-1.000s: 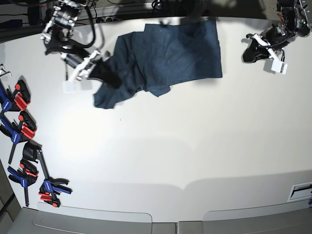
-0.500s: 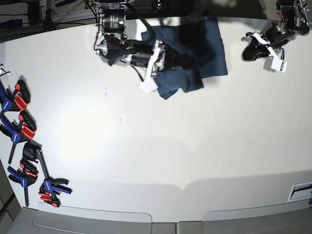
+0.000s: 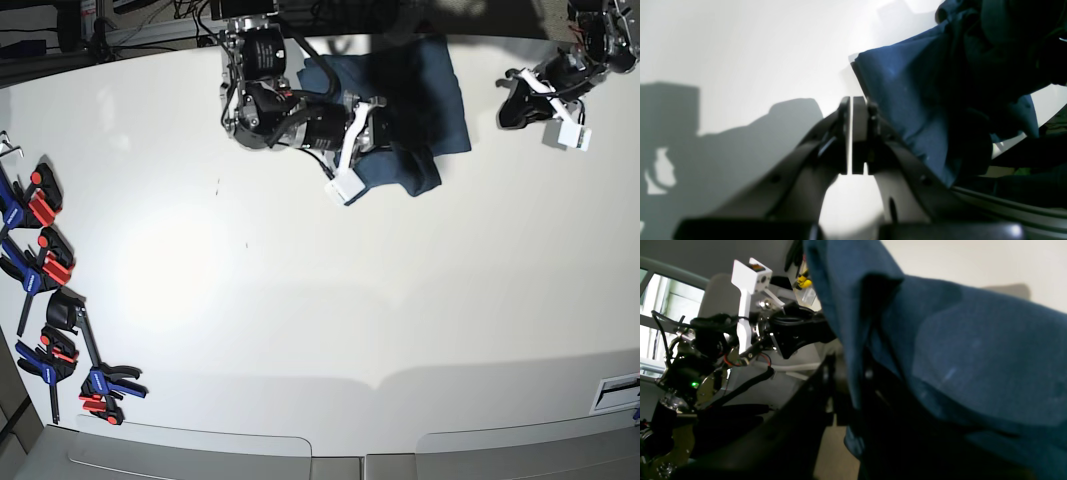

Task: Fold the T-shirt properly
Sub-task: 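Fold the bundle over with the right gripper and release it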

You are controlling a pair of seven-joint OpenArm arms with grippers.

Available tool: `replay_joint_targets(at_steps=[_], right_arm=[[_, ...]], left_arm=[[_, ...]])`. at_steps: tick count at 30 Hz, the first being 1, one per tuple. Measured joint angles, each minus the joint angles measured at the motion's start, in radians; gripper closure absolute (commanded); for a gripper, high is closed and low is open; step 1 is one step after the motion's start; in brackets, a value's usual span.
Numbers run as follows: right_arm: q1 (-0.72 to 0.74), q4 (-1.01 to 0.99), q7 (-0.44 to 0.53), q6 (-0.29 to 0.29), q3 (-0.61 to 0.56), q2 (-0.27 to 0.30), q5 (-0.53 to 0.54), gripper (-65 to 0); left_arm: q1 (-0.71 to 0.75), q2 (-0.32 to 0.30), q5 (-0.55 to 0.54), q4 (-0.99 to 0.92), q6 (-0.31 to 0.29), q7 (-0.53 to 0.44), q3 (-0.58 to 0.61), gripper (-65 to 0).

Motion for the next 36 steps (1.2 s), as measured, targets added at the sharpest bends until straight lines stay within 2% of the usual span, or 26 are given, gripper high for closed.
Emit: replay_joint_targets(at_steps=[2,4,9,16,20,25,29,36], right_arm=[[0.001,0.000,-0.001,0.000,-0.002,0.000,0.000,-12.4],[0.004,0.000,-0.002,0.000,-0.002,0.000,0.001,-16.3],[0.005,0.000,-0.011,0.000,-0.002,0.000,0.027,-16.5],[0.005,0.000,-0.110,0.000,-0.002,0.000,0.281,-16.5],[0.006,0.000,-0.109,0.000,-0.002,0.000,0.407,-16.4],[0.037,0.000,-0.115,0.000,-0.002,0.010,0.426,-16.4],[0.128,0.000,-0.115,0.001,0.066,0.037,0.428,-16.4],[0.208,0.000,-0.113,0.001,0.279,0.098,0.428,-16.4]], left_arm=[[0.000,0.000,0.000,0.000,0.000,0.000,0.000,0.0],[0.000,0.000,0.000,0.000,0.000,0.000,0.000,0.0],[0.000,0.000,0.000,0.000,0.000,0.000,0.000,0.0],[0.000,0.000,0.000,0.000,0.000,0.000,0.000,0.0],[0.000,0.000,0.000,0.000,0.000,-0.004,0.000,0.0],[0.000,0.000,0.000,0.000,0.000,-0.003,0.000,0.0],[0.000,0.000,0.000,0.000,0.000,-0.003,0.000,0.0],[0.000,0.000,0.000,0.000,0.000,-0.003,0.000,0.0]])
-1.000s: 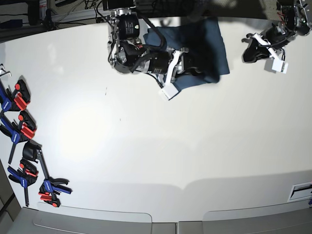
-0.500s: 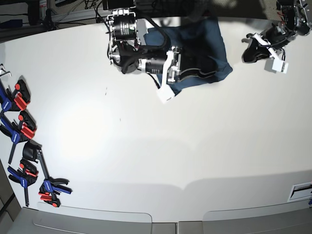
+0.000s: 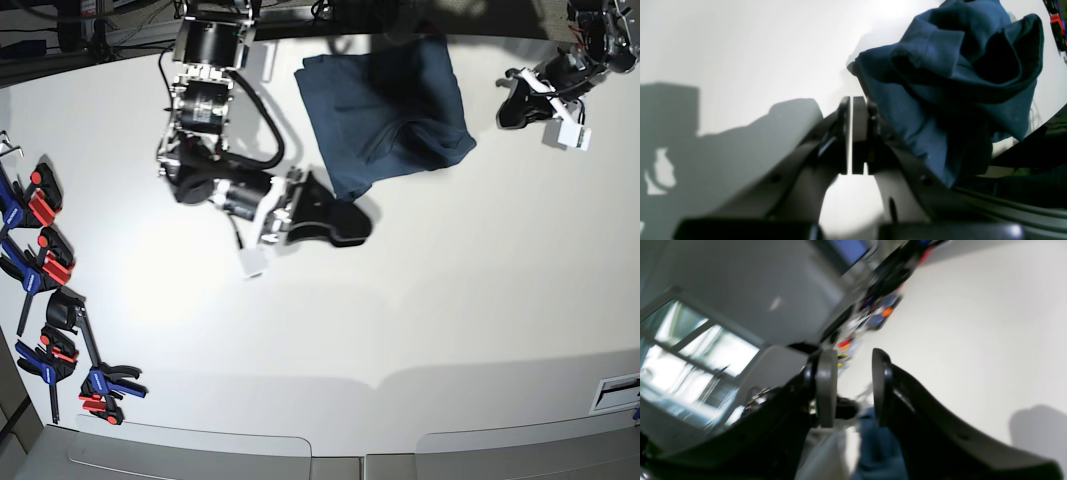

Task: Fold the T-shirt properly
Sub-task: 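Fold the bundle over with the right gripper and release it, then move the right gripper to the bundle's edge and grasp it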

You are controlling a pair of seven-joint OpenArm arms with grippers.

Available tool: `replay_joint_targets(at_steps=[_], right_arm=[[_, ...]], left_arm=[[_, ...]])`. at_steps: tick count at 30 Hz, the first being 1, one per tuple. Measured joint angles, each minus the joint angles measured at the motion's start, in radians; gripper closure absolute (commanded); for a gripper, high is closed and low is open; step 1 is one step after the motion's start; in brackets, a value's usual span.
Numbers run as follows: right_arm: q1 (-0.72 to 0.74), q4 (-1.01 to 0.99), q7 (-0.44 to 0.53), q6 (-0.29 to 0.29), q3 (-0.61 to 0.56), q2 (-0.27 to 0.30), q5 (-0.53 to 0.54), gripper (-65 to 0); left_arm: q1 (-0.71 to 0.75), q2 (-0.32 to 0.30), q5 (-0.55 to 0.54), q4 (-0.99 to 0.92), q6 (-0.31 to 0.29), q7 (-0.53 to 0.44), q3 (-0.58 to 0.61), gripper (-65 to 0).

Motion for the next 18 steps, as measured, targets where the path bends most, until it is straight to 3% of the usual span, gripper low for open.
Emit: replay_joint_targets(at_steps=[2,5,9,18], right_arm=[[-0.007,0.000,-0.001,0.000,0.048,0.024,-0.002,-15.0],[-0.038,0.000,-0.001,-0.001,0.093,0.058,-0.001,-0.1],[-0.105,0.000,0.001,0.000,0.104,0.064,-0.001,0.0],[-0.212,0.000,0.000,0.000,0.103,-0.014,-0.033,0.0]], left_arm=[[0.000,0.000,0.000,0.000,0.000,-0.001,0.000,0.0],[0.000,0.000,0.000,0.000,0.000,-0.004,0.000,0.0],[0.000,0.000,0.000,0.000,0.000,-0.023,0.000,0.0],[0.000,0.000,0.000,0.000,0.000,-0.023,0.000,0.0]])
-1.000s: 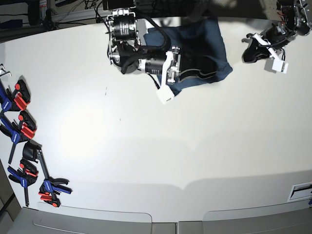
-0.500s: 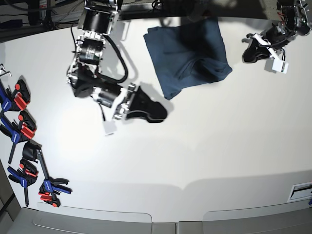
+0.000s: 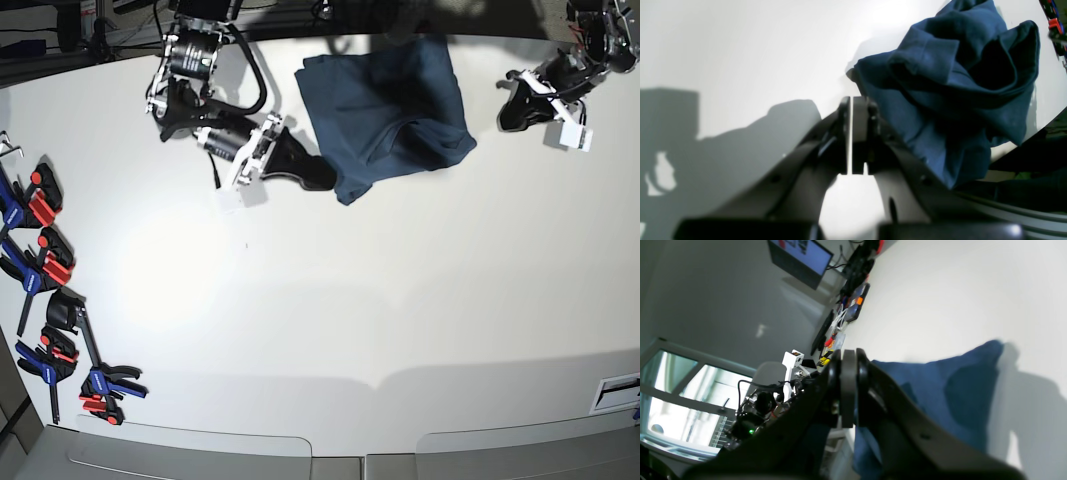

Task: Fold the T-shirt properly
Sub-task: 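Move the right gripper to the bundle's edge and grasp it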

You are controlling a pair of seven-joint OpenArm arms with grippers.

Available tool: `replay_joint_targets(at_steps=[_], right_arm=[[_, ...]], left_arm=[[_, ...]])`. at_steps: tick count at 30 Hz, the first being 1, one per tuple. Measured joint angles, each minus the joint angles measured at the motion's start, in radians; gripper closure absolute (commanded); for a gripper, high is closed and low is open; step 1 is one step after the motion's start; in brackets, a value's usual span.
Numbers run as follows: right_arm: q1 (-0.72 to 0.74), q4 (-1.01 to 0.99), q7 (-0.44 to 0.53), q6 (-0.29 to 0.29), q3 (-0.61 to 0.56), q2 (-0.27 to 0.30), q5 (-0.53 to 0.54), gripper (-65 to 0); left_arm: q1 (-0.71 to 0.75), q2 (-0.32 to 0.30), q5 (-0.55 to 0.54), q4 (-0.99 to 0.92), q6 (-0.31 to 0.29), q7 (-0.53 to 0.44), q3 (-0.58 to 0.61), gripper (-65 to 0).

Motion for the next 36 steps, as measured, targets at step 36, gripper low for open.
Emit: replay_joint_targets(at_steps=[36], right_arm=[[-0.043,0.104,0.226,-0.070,-0.161,-0.018,-0.732,0.0]], left_arm=[[0.000,0.000,0.000,0.000,0.000,0.000,0.000,0.0]])
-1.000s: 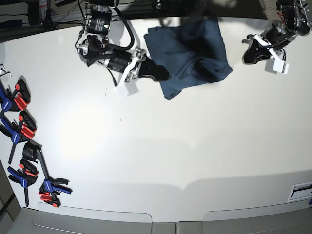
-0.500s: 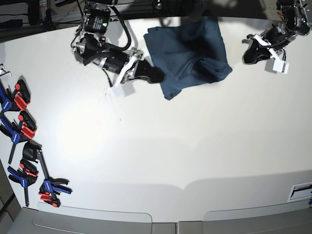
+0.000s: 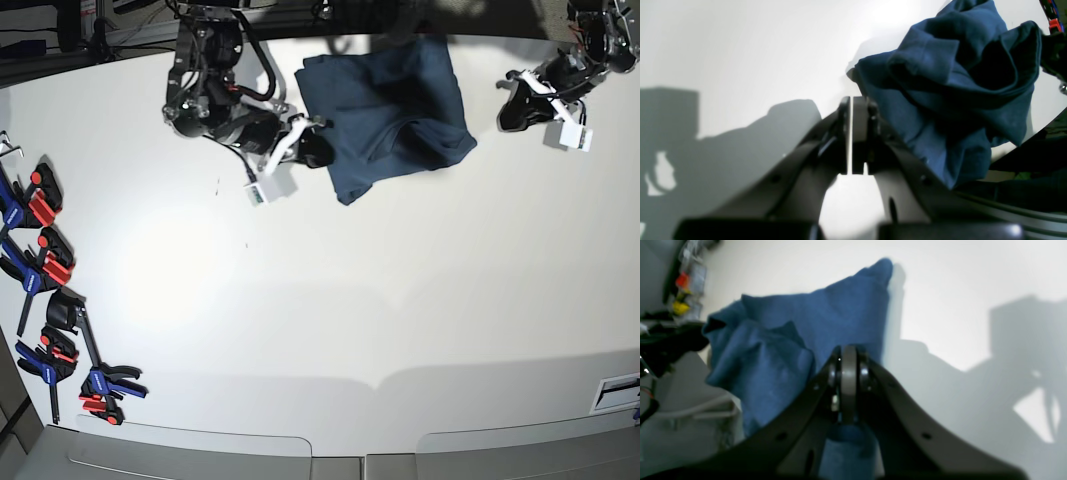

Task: Fold the T-shirt properly
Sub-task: 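Move the right gripper to the bundle's edge and grasp it, then fold the bundle edge over with the right gripper and release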

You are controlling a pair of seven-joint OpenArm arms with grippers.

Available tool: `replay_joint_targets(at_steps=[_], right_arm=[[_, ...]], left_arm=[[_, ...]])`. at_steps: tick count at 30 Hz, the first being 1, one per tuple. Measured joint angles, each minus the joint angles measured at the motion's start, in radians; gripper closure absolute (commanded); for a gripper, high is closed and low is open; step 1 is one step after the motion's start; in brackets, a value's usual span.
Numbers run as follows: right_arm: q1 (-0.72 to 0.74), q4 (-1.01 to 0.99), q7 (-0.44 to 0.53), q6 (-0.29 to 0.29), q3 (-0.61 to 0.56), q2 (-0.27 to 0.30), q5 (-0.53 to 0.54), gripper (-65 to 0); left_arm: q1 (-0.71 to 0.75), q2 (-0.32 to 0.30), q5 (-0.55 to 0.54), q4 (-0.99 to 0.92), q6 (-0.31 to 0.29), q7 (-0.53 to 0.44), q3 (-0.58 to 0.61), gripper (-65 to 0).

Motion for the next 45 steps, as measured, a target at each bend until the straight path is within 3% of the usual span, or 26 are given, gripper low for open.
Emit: replay_joint_targets(at_steps=[13,23,37,45], right_arm=[[0.000,0.001,0.014,-0.082,-0.244,-0.019,-0.183,0.0],[0.000,0.129,0.014,-0.094,-0.250,-0.019,-0.246,0.0],[-0.047,0.132,0.018,-0.100,-0.250,-0.019,-0.255,0.0],[-0.064,0.132,0.016,-0.109,-0.358,-0.018,-0.284,0.0]], left_arm=[[0.000,0.000,0.000,0.000,0.000,0.000,0.000,0.0],[0.000,0.000,0.000,0.000,0.000,0.000,0.000,0.0],[0.000,0.000,0.000,0.000,0.000,-0.004,0.000,0.0],[0.000,0.000,0.000,0.000,0.000,-0.004,0.000,0.0]])
